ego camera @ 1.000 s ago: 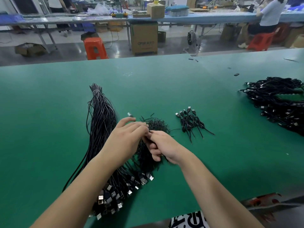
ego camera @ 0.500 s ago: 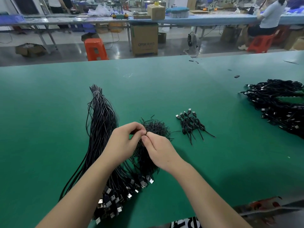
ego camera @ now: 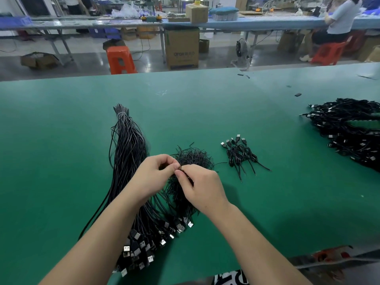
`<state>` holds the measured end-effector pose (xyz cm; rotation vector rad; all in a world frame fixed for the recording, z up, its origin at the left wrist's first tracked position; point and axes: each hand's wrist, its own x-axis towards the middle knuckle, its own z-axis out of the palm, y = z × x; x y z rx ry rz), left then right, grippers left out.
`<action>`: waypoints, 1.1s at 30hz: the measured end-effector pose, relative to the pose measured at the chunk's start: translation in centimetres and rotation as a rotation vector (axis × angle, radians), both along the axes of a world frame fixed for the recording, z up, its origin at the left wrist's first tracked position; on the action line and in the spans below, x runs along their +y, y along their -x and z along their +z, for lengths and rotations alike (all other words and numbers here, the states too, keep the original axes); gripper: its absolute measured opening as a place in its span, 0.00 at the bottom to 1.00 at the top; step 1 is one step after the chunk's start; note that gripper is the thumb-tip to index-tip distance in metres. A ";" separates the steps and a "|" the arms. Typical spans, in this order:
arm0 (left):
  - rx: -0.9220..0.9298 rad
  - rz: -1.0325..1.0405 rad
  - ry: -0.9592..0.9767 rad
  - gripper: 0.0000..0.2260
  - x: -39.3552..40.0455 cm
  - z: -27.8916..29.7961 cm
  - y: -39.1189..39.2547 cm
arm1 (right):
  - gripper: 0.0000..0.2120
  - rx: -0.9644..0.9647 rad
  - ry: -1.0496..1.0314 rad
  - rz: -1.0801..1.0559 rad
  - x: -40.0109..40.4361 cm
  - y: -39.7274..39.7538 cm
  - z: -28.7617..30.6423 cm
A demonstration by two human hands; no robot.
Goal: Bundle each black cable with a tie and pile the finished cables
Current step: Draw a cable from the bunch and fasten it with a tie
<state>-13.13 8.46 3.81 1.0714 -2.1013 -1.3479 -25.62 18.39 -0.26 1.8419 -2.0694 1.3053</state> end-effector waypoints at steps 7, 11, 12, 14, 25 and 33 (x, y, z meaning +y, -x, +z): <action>-0.087 0.029 0.034 0.09 -0.6 -0.2 -0.5 | 0.13 0.227 -0.002 0.022 0.1 0.7 -0.4; -0.168 0.082 0.117 0.17 -0.1 0.1 -0.1 | 0.17 0.313 -0.034 0.027 -0.2 0.7 -0.4; -0.161 0.097 0.107 0.20 0.0 0.3 0.0 | 0.17 0.332 -0.044 0.031 -0.2 0.7 -0.4; -0.199 0.088 0.121 0.23 0.1 0.8 0.0 | 0.17 0.366 -0.066 0.035 -0.3 0.6 -0.4; -0.381 -0.153 0.258 0.06 -0.3 1.9 -0.3 | 0.18 0.534 -0.141 -0.047 -0.3 0.5 -0.6; -0.303 -0.119 0.139 0.06 -0.7 1.3 -0.7 | 0.16 0.622 -0.133 -0.016 -0.2 0.8 -0.7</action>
